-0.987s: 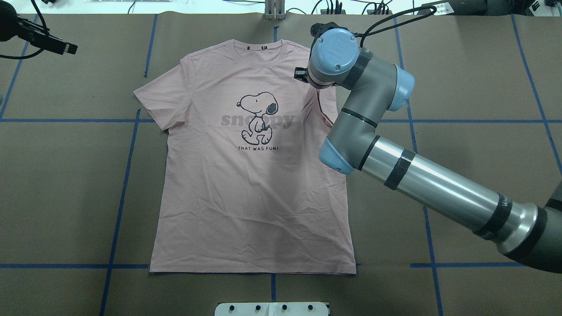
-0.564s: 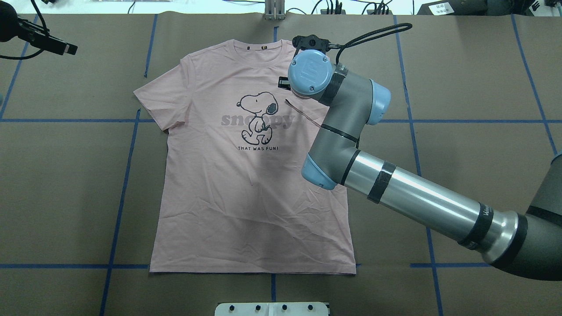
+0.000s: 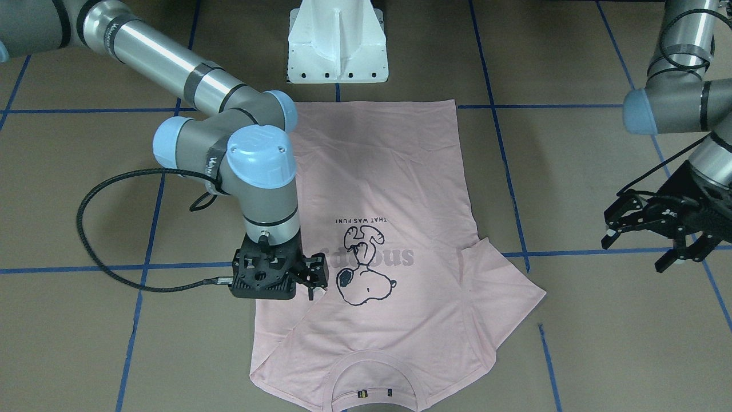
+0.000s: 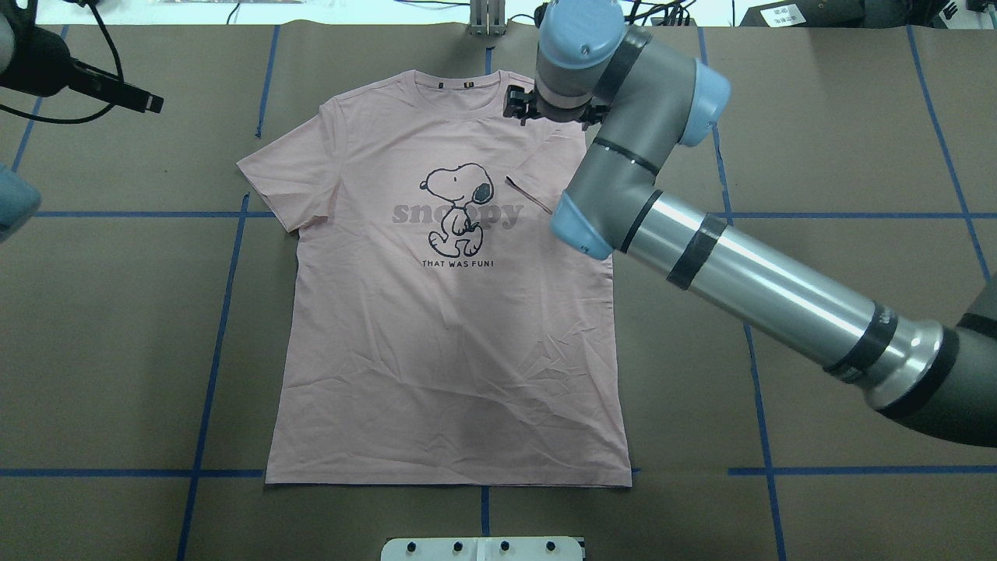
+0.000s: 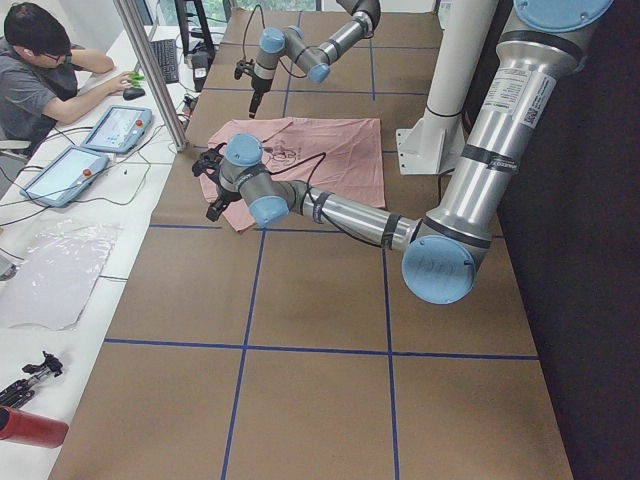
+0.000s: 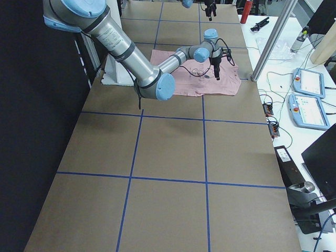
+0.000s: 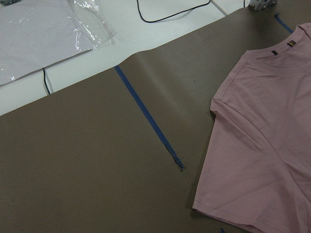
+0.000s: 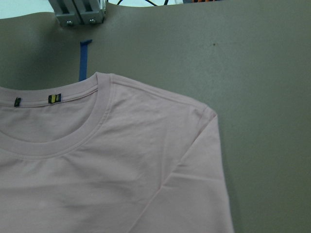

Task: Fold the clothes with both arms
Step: 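Tuck the sleeve under the shirt body with the right gripper, then withdraw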

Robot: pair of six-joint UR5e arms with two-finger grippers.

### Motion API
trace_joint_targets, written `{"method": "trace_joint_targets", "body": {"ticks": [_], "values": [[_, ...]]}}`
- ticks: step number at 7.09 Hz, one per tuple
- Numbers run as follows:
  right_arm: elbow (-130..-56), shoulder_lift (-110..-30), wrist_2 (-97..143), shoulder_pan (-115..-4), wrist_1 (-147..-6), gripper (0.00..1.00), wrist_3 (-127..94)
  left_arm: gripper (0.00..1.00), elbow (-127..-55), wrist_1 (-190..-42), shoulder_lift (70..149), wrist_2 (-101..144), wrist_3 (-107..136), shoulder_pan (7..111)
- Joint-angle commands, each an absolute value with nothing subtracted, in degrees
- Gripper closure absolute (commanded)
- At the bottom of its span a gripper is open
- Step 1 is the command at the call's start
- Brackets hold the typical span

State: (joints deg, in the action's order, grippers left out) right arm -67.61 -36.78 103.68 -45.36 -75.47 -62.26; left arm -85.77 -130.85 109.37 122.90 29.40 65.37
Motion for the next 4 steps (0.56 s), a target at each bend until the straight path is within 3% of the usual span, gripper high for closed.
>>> {"method": "trace_joint_targets", "body": {"ticks": [1,2,4], "values": [[-71.8,-42.6,116.0,-53.8,-75.2,0.0,-48.0,0.2,-84.9,-131.0,110.6,117.5,41.0,60.0],[-77.9,-49.7,119.7,-57.4,-75.3,0.0,-40.9,0.36,-82.4,-131.2,112.9,114.4,46.0,57.6],[-83.4,-55.4,121.3,-59.4,-75.2,0.0,-39.1,0.42,-76.2,-133.3,116.2,104.7,53.1,52.4]]}}
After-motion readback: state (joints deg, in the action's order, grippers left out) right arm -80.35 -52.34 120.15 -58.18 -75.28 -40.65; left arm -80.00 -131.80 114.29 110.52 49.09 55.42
